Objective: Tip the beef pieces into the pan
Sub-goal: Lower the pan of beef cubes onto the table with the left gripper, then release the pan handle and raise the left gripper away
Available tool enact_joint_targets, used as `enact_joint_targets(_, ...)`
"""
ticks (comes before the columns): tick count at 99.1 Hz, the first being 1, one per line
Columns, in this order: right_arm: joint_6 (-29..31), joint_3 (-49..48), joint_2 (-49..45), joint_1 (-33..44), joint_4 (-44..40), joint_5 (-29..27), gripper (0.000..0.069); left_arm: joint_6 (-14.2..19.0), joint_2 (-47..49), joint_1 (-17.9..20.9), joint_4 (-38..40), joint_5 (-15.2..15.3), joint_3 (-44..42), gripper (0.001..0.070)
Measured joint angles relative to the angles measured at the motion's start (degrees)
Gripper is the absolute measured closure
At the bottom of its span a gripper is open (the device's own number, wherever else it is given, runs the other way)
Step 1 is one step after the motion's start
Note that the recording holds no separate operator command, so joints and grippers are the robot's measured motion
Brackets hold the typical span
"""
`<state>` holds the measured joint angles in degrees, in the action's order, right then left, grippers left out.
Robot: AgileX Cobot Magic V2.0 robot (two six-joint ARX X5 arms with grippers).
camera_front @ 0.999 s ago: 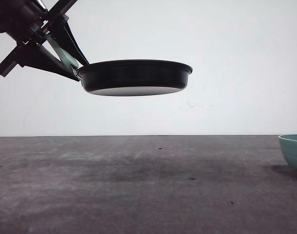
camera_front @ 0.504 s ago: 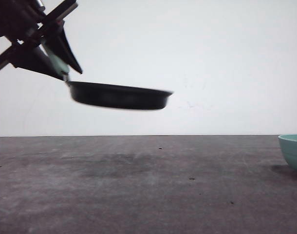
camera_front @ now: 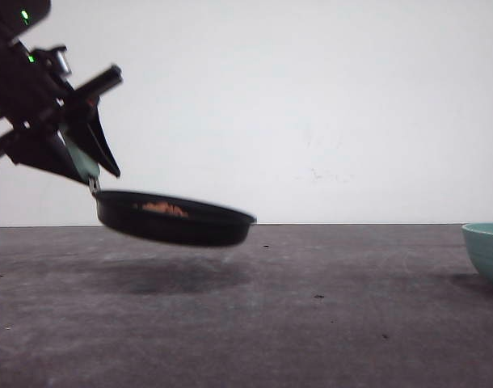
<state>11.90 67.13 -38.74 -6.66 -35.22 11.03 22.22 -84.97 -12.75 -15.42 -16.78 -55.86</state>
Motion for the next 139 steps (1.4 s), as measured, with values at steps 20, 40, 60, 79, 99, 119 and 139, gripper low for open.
enact_joint_targets(20, -0.2, -0.1, 0.2, 0.0, -2.9, -0.1, 0.0684, -0.2, -3.5, 0.9, 0.0, 0.7, 0.0, 0.0580)
enact_joint_targets(40, -0.5, -0.1, 0.9, 0.0, -3.1, -0.1, 0.0684, -1.5, -5.0, 1.0, 0.6, 1.6, 0.8, 0.0580)
enact_joint_targets(60, -0.5, -0.1, 1.0, 0.0, -3.1, -0.1, 0.0684, -3.7, -5.0, 1.6, 0.8, 1.6, 2.1, 0.0581)
enact_joint_targets(79, -0.5, -0.1, 1.0, 0.0, -3.1, -0.1, 0.0684, -4.5, -5.0, 3.5, -0.9, 0.8, 2.2, 0.0580)
enact_joint_targets(99, -0.5, -0.1, 1.0, 0.0, -3.1, -0.1, 0.0684, -4.3, -5.0, 5.7, -3.1, 0.4, 2.4, 0.0524)
enact_joint_targets(119, -0.5, -0.1, 1.0, 0.0, -3.1, -0.1, 0.0684, -4.2, -5.0, 6.2, -4.4, 0.8, 2.7, 0.0315)
enact_joint_targets(139, -0.5, -0.1, 1.0, 0.0, -3.1, -0.1, 0.0684, -3.5, -5.0, 6.1, -4.7, 0.6, 3.0, 0.0015)
